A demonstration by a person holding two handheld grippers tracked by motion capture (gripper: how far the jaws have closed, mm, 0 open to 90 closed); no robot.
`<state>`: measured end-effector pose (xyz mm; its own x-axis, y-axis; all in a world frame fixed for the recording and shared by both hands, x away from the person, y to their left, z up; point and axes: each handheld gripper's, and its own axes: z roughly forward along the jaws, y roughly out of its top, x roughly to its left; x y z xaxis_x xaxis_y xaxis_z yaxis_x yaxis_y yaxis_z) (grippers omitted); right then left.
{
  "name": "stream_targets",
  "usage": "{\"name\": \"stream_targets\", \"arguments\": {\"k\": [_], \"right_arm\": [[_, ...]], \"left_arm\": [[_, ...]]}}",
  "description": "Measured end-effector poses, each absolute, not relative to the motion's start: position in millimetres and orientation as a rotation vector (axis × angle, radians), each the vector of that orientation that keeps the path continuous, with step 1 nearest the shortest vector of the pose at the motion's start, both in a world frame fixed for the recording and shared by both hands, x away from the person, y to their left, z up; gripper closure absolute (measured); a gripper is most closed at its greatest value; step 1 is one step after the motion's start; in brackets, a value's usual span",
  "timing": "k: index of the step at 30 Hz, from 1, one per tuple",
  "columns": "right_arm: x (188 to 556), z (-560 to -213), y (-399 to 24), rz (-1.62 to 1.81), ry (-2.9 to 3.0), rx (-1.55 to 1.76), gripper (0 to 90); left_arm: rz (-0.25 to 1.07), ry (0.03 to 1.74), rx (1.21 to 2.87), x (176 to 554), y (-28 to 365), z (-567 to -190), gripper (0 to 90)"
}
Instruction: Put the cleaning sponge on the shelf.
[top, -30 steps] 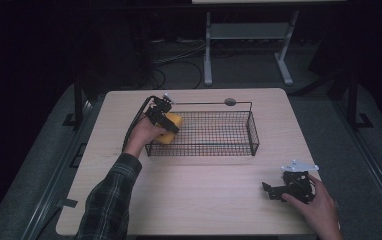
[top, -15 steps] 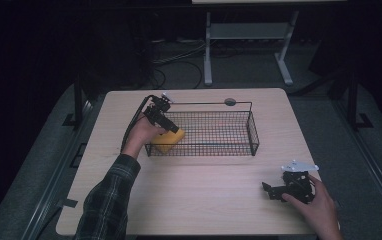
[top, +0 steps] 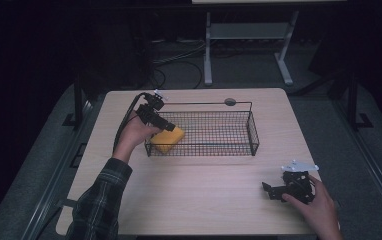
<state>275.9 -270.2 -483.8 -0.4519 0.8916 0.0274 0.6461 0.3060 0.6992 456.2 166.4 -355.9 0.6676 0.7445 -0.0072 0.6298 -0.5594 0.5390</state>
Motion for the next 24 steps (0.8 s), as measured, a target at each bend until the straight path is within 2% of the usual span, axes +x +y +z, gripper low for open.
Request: {"name": "stream_targets", "arguments": {"k": [24], "right_arm": [[276,-484,-270,0.924,2.213,1.376,0.0]], "left_arm": [[0.36,1.012,2.298,382,201,-353,14.3]]}}
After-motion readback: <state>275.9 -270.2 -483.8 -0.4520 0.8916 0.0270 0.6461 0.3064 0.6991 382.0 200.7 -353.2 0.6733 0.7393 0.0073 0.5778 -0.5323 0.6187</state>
